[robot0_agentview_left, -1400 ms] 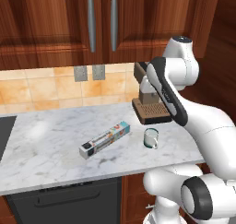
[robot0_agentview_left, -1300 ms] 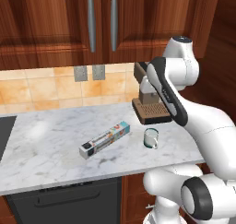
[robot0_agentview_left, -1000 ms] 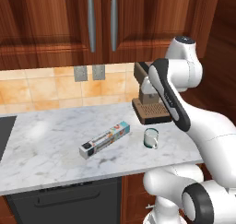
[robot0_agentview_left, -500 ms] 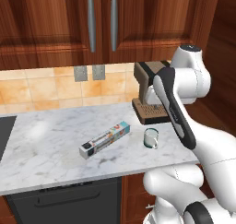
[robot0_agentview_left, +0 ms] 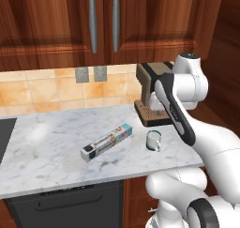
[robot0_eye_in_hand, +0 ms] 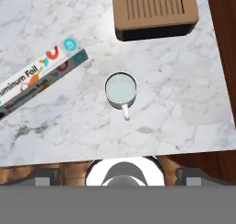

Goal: Pick the mug from the counter and place it inside the microwave. Then close the microwave.

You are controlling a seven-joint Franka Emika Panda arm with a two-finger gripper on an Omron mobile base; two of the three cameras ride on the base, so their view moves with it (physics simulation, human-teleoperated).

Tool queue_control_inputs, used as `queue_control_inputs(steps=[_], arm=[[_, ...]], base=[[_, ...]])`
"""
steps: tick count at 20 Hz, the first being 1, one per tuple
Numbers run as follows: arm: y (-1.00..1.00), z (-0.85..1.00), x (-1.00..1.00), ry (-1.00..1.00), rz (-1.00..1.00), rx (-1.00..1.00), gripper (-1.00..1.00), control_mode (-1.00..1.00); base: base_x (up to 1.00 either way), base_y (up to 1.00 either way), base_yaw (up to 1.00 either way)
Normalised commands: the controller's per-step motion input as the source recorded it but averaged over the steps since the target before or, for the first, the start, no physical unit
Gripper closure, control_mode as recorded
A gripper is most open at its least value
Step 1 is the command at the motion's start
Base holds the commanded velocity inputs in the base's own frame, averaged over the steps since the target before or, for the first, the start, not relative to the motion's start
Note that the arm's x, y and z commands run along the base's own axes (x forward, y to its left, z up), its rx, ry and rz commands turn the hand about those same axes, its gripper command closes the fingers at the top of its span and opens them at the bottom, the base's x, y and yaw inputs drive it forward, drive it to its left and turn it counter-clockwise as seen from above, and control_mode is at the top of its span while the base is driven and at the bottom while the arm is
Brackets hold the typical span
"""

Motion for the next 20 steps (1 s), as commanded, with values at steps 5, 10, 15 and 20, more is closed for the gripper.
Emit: queue_control_inputs(steps=[5,10,15,20], arm=[[-0.07,-0.23,0.19,0.13,0.0,0.0,-1.0,-1.0],[-0.08,-0.17,0.0,0.02,0.0,0.0,-1.0,-1.0],[-0.08,-0.42,0.04,0.0,0.0,0.0,-1.0,-1.0],[-0.01,-0.42,0.02,0.0,0.0,0.0,-1.0,-1.0]], base=[[0.0,0.0,0.0],[0.0,0.0,0.0],[0.0,0.0,0.0],[0.0,0.0,0.0]])
